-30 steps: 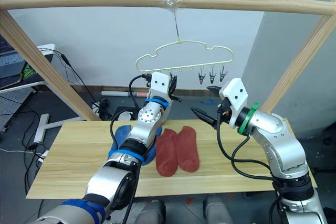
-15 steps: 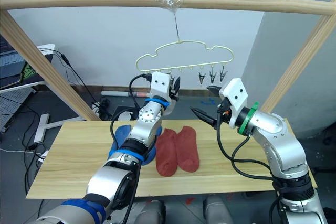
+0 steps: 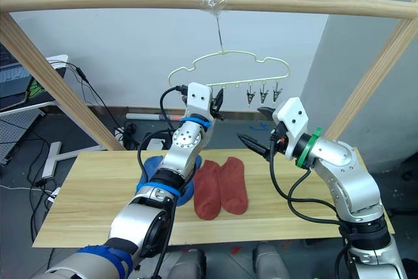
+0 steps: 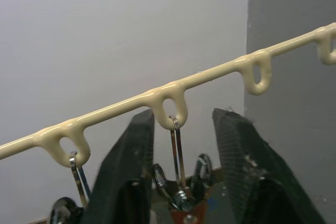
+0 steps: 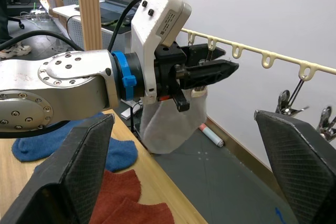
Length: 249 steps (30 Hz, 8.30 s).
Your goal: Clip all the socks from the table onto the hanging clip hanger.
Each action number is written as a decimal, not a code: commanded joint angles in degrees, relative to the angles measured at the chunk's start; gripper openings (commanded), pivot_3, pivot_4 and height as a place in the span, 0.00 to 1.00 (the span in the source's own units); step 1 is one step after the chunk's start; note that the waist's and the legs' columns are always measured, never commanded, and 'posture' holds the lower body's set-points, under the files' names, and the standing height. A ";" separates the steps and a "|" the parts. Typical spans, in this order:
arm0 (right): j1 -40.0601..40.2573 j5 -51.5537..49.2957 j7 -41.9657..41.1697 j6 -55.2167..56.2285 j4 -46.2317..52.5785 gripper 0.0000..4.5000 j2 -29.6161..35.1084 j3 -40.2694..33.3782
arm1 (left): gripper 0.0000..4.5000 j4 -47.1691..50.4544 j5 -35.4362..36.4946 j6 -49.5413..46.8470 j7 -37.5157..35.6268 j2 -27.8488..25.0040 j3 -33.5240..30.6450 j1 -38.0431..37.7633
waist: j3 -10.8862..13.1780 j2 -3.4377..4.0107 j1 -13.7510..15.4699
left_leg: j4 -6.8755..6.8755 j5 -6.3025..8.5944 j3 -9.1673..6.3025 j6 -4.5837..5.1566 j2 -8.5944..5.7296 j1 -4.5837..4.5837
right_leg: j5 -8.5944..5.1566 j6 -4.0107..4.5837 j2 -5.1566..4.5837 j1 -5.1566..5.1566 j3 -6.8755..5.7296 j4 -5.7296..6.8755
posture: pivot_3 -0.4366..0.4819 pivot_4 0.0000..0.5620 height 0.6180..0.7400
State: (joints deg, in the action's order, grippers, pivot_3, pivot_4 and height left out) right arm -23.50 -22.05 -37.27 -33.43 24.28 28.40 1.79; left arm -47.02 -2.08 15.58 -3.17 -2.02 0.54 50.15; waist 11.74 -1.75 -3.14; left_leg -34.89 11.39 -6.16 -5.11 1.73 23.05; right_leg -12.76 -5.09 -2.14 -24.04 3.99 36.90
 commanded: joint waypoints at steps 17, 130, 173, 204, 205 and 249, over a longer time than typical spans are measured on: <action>3.26 8.65 4.76 8.61 -19.12 1.00 -8.62 7.37 | 0.00 21.34 13.07 -27.46 -18.49 -2.49 -1.31 -5.94 | 0.00 0.05 -0.34 | 0.02 0.00 0.03 0.00 0.01 -0.09 | 0.00 0.02 0.02 0.03 0.06 0.12 | 0.47 0.30 1.00; -2.62 36.99 7.54 48.93 -36.01 0.63 -10.22 16.68 | 1.00 61.43 63.38 -94.69 -13.55 -18.00 -28.06 -19.27 | 0.01 0.01 1.27 | 0.02 -0.08 -0.16 0.09 -0.01 -0.42 | -0.01 0.06 -0.03 0.49 -0.05 -0.02 | 0.60 0.33 1.00; -6.40 19.94 31.12 -0.34 -11.35 0.56 -28.46 -0.40 | 1.00 78.33 29.75 -44.98 -26.88 -27.11 -5.31 -39.72 | 0.05 0.08 3.07 | 0.45 -0.06 -0.06 0.08 0.04 -0.05 | -0.37 0.68 -0.03 -0.13 -0.06 0.00 | 0.65 0.29 1.00; -15.85 18.15 32.80 5.33 -26.13 0.56 -28.65 -2.80 | 1.00 80.81 32.13 -48.90 -24.73 -25.63 -4.70 -30.12 | 0.08 0.11 3.36 | 0.53 -0.06 -0.10 0.09 0.04 -0.05 | -0.37 0.69 -0.02 -0.13 -0.10 0.00 | 0.70 0.32 1.00; -15.94 18.14 32.65 5.51 -26.22 0.56 -28.66 -2.62 | 1.00 80.85 32.23 -49.01 -24.70 -25.56 -4.64 -29.72 | 0.08 0.11 3.37 | 0.53 -0.06 -0.11 0.09 0.04 -0.05 | -0.37 0.69 -0.02 -0.13 -0.11 0.00 | 0.70 0.32 1.00; -20.05 17.92 33.13 12.37 -34.50 0.00 -27.63 -4.03 | 1.00 80.24 32.46 -50.18 -24.00 -23.26 -2.89 -28.07 | 0.14 0.19 3.40 | 0.61 -0.06 -0.12 0.09 0.04 -0.05 | -0.41 0.74 -0.02 -0.15 -0.12 -0.03 | 0.69 0.34 1.00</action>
State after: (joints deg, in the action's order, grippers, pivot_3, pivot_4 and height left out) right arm -42.43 -3.55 -3.80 -22.26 -11.72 0.39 -2.01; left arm 31.60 30.26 -34.79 -27.73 -25.58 -2.59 22.47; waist 11.88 -1.57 0.26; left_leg -34.28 11.33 -6.27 -5.02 1.77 23.01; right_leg -13.17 -4.35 -2.16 -24.18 3.87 36.86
